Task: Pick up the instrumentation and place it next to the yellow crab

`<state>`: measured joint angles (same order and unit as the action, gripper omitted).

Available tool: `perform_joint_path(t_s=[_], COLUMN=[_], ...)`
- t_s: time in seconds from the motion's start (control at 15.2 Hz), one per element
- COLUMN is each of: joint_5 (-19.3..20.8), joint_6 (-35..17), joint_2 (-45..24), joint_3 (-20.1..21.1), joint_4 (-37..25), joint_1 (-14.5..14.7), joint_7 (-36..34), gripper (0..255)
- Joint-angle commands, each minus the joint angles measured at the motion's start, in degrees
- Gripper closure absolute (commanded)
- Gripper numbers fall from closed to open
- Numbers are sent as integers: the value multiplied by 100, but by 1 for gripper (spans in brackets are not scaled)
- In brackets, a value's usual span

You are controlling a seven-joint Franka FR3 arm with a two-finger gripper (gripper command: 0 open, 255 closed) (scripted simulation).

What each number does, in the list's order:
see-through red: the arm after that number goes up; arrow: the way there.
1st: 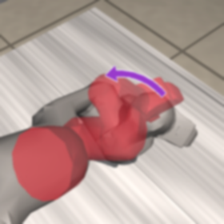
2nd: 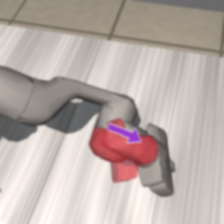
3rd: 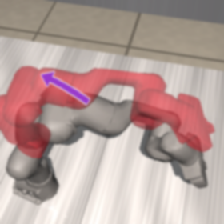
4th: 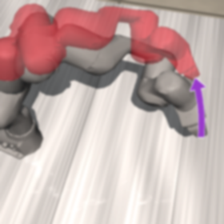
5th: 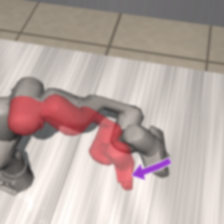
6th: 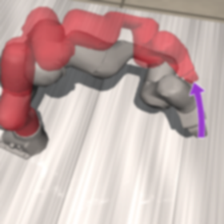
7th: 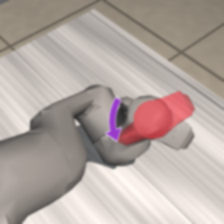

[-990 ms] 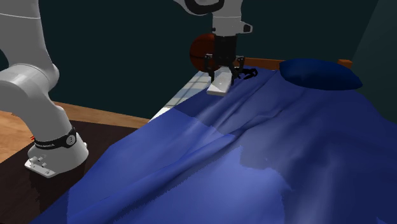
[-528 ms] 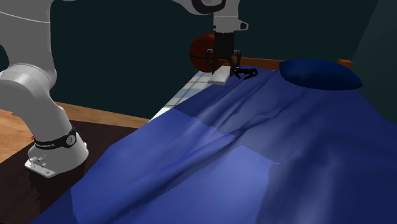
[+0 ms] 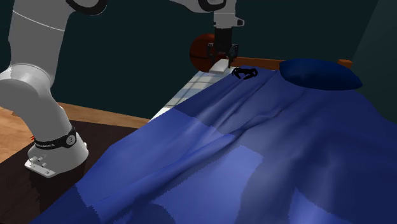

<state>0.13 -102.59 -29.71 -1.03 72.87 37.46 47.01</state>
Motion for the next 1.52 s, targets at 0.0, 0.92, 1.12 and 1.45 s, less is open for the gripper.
perform_joint_path(t_s=[0.0,0.92,1.12,1.45], joint_5=[19,26,27,27], joint_6=[208,-656,-856,-1173], joint_2=[-389,-607,-659,-772], joint_3=[46,58,58,58], joint_4=[-596,51,197,401], joint_1=[144,198,198,198], joint_7=[-195,-267,-269,-272], gripper=[255,255,255,255])
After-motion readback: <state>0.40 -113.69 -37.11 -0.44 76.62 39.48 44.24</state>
